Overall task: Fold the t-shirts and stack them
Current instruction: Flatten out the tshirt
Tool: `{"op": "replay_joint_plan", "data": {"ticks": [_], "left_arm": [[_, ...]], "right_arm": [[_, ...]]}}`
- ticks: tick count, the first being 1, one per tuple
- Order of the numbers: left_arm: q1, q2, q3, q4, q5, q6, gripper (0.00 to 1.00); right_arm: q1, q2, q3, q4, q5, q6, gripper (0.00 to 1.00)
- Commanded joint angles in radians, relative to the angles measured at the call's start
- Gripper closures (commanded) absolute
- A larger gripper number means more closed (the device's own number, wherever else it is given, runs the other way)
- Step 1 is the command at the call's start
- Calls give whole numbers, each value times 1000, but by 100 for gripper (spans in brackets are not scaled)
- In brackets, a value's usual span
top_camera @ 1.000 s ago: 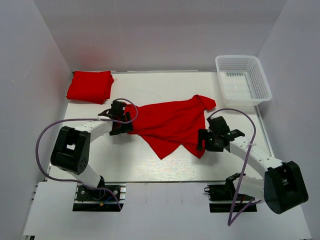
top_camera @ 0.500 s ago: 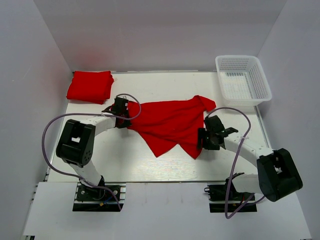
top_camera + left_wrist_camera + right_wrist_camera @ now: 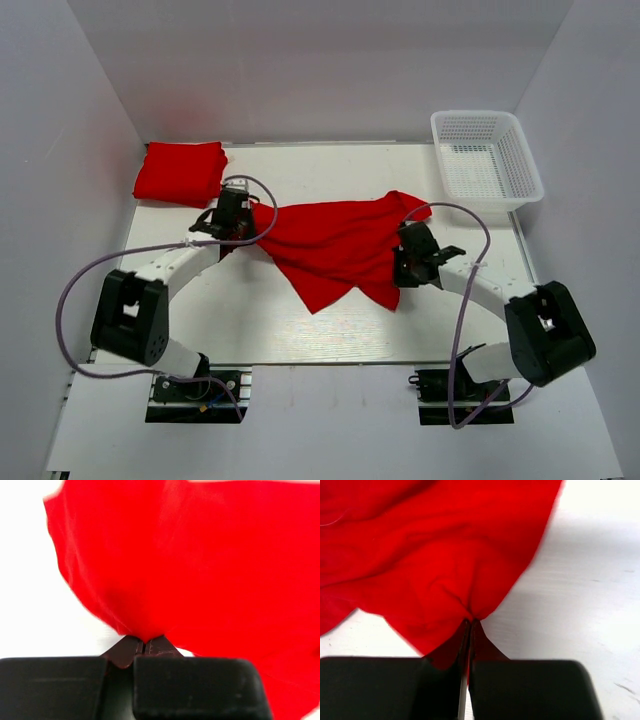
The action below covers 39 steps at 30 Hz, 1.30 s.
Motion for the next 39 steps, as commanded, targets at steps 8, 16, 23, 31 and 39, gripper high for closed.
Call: {"op": "replay_joint_plan", "data": {"ticks": [8, 16, 23, 31, 39], "left_arm": [[-6, -322, 179, -85, -13, 49, 100], [-6, -406, 512, -204, 22, 147, 100], [-6, -484, 810, -291, 151, 276, 100], [13, -569, 1120, -450, 320, 374, 100], [13, -612, 1233, -489, 461, 341, 100]], "right_arm": [[2, -298, 286, -140, 183, -153, 100], [0, -386, 639, -205, 394, -236, 100], [0, -433, 994, -200, 443, -372, 100], [0, -514, 1249, -370, 248, -422, 100], [-1, -705, 1130, -276, 168, -368, 100]]}}
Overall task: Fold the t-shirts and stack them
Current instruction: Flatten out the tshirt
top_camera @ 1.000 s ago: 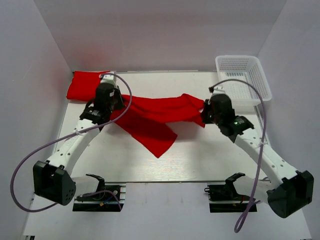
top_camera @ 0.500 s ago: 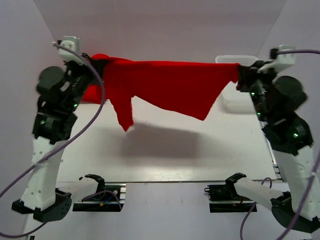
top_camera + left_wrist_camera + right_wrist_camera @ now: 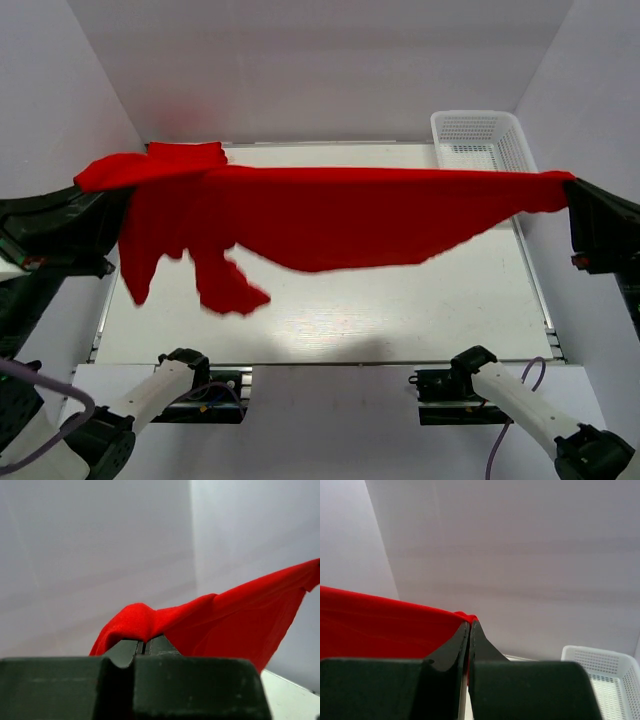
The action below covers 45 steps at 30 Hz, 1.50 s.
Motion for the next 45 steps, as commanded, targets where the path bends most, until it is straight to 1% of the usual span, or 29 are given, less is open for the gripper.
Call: {"op": "replay_joint_plan", "data": {"ticks": [1, 3, 4, 5, 6, 7, 8, 10, 11, 12, 13, 14, 15, 16, 17, 18, 19, 20, 21, 22, 23, 25, 29, 32, 34, 36, 38, 40, 45], "left_arm": [[16, 38, 13, -26, 14, 2, 100], [16, 49, -65, 0, 8, -18, 100], [16, 49, -113, 18, 8, -29, 100], [16, 49, -230, 72, -38, -44, 100], [16, 49, -289, 94, -61, -61, 100], [16, 49, -402, 112, -98, -70, 100], [16, 58, -458, 129, -131, -96, 100], [16, 103, -627, 173, -176, -128, 100], [16, 122, -689, 201, -217, -142, 100], [16, 152, -745, 248, -237, -142, 100], [16, 234, -832, 267, -265, -164, 100], [16, 291, -858, 278, -279, -177, 100], [16, 351, -875, 288, -302, -190, 100], [25, 488, -885, 289, -350, -202, 93], [25, 489, -862, 278, -371, -217, 83], [36, 637, -828, 255, -383, -218, 58], [49, 709, -731, 199, -395, -218, 10], [49, 775, -675, 169, -408, -218, 0], [59, 832, -628, 154, -408, -218, 0], [59, 921, -531, 131, -396, -205, 0], [59, 955, -455, 131, -385, -189, 0], [69, 1012, -392, 121, -375, -171, 0], [60, 1032, -313, 75, -365, -132, 0], [51, 979, -397, 74, -351, -132, 0], [42, 885, -513, 84, -351, -142, 0], [42, 813, -654, 112, -289, -158, 0], [42, 694, -760, 143, -255, -193, 0], [42, 599, -942, 192, -230, -239, 0], [33, 528, -1095, 232, -199, -265, 0]], "right_arm": [[-7, -23, -46, 47, 76, 5, 100], [-7, -24, -67, 58, 118, 25, 100], [-5, -33, -150, 102, 136, 41, 100], [-2, -36, -179, 111, 238, 48, 100], [-5, -38, -211, 127, 262, 72, 100], [-5, -42, -329, 166, 339, 97, 100], [-4, -38, -375, 194, 428, 104, 100], [-8, -14, -535, 271, 530, 167, 100], [-5, -3, -702, 341, 553, 169, 100], [-8, 10, -753, 377, 597, 172, 100], [-11, 98, -796, 430, 605, 184, 100], [-13, 138, -890, 463, 612, 175, 100], [-24, 233, -913, 549, 618, 174, 100], [-33, 346, -922, 572, 603, 172, 100], [-56, 473, -917, 593, 605, 154, 100], [-63, 537, -876, 618, 610, 151, 84], [-73, 604, -780, 553, 603, 160, 35], [-92, 760, -728, 517, 607, 172, 23], [-96, 798, -647, 444, 604, 169, 12], [-97, 830, -574, 426, 578, 155, 10], [-99, 887, -530, 408, 557, 145, 10], [-102, 905, -502, 408, 535, 134, 10], [-96, 899, -488, 353, 423, 105, 10], [-94, 866, -509, 274, 241, 140, 10], [-90, 817, -567, 254, 44, 152, 10], [-84, 771, -613, 257, -58, 179, 10], [-82, 719, -717, 277, -123, 187, 10], [-76, 694, -812, 277, -149, 210, 10], [-68, 671, -968, 297, -230, 242, 10]]}}
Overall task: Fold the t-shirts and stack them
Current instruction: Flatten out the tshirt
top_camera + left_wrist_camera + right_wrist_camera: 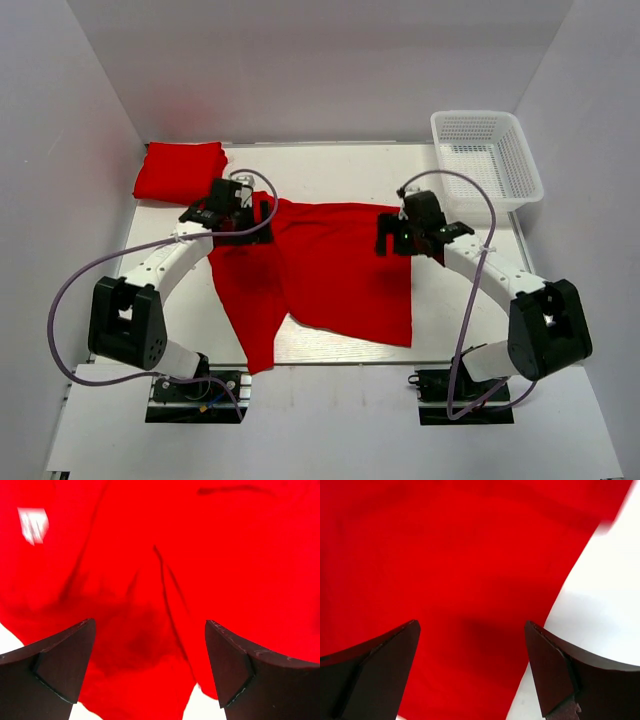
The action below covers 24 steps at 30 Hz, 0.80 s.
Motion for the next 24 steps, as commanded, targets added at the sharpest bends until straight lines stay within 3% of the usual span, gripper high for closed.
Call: {"op": "replay_joint_plan", "data": {"ticks": [1, 10, 14, 19, 24], "left_arm": [[-4, -45, -70, 48, 43, -54, 0], [20, 82, -173, 109, 46, -88, 0], [20, 178, -121, 100, -20, -88, 0], [20, 261, -86, 160, 24, -88, 0], [20, 407, 25, 152, 43, -39, 0]], "right_arm": [[6, -9, -90, 8, -116, 50, 10], [-5, 163, -72, 55, -92, 133, 10], [-20, 285, 5, -30, 21, 139, 10], [-58, 385, 103, -118, 223, 196, 10], [-112, 474, 206, -169, 258, 204, 10]]}}
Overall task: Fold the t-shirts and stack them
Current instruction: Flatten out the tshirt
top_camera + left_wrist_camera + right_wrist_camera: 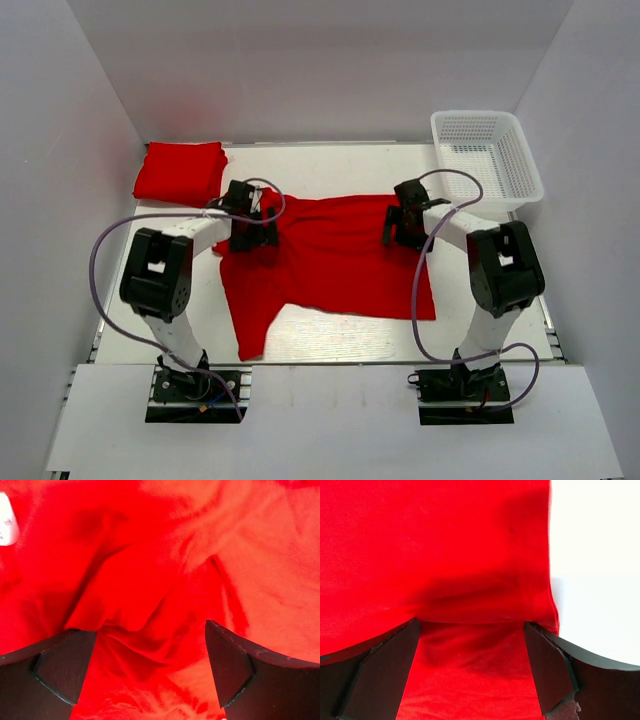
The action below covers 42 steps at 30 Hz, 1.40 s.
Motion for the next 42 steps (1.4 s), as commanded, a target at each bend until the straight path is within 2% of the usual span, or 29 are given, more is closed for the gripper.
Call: {"op": "replay_joint_plan", "data": {"ticks": [1, 8, 9, 12, 15, 17, 20, 23, 24, 27, 28, 32, 35, 38, 42], "left_arm": [[5, 135, 90, 13, 20, 53, 0], [5, 312, 329, -13, 101, 121, 0], [5, 327, 393, -13, 101, 121, 0], [5, 360, 512, -82, 101, 144, 0], [5, 318, 527, -118, 101, 162, 0], [5, 227, 506, -132, 66, 162, 0], [-4, 75, 411, -183, -28, 101, 0], [6, -51, 318, -255, -76, 18, 0], [6, -144, 241, -270, -105, -2, 0], [6, -284, 91, -357, -179, -98, 0], [6, -374, 51, -379, -190, -152, 0], [6, -562, -166, -390, -192, -253, 0], [6, -630, -314, -363, -178, -319, 10], [6, -688, -376, -324, -155, -346, 24], [6, -711, -447, -257, -113, -346, 36]], "right_arm": [[-48, 84, 63, -105, 116, 15, 10], [-111, 183, 291, -133, 156, -57, 10], [-118, 194, 363, -148, 153, -82, 10], [-131, 216, 460, -179, 160, -122, 10], [-122, 174, 494, -182, 145, -191, 10], [-118, 104, 473, -165, 87, -237, 10], [-107, -1, 396, -124, -17, -271, 10], [-93, -108, 295, -102, -54, -266, 10], [-81, -125, 276, -102, -60, -265, 10], [-66, -206, 193, -116, -41, -251, 10], [-61, -252, 164, -121, -27, -248, 10], [-49, -347, 24, -124, -10, -202, 10], [-45, -415, -15, -124, -13, -197, 10], [-46, -453, -41, -141, -5, -205, 10], [-46, -484, -57, -148, 7, -193, 10]]}}
